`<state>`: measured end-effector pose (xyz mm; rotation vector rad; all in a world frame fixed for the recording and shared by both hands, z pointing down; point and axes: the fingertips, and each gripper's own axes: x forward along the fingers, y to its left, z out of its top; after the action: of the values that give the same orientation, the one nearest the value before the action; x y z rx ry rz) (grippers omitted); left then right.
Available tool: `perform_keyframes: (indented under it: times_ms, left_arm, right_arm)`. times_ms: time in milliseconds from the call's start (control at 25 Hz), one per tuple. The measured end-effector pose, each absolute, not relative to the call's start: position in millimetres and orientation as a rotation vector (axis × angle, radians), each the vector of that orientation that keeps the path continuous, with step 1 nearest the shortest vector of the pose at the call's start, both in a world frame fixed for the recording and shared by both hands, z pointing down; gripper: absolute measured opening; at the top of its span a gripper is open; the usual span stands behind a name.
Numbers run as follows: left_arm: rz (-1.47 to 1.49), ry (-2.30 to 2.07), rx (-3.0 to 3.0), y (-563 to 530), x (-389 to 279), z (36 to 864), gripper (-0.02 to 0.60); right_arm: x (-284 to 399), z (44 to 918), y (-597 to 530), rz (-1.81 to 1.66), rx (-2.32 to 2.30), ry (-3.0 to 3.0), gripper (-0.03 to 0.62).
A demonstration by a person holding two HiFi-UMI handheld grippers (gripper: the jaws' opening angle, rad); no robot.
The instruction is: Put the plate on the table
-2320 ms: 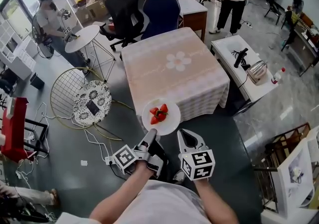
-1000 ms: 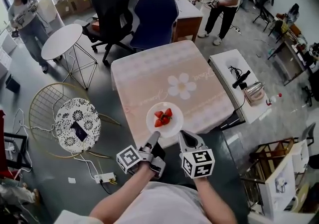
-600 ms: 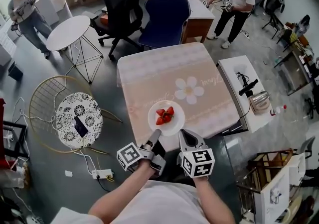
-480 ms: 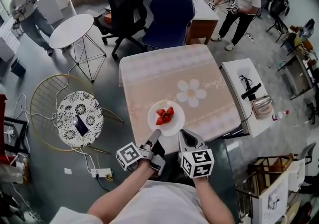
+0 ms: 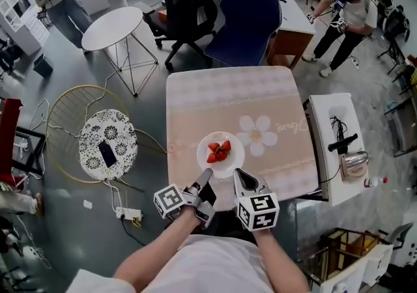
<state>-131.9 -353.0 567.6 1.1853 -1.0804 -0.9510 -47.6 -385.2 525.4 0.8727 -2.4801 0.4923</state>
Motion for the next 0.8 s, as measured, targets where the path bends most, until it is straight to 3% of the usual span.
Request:
perform_keyframes:
  times_ms: [800]
  left_arm:
    - [-0.897, -1.197, 1.105, -432.6, -102.8, 620.1, 0.018]
  right_arm:
    - [-33.2, 568.7, -463.6, 0.601, 0.653, -2.489, 0.005]
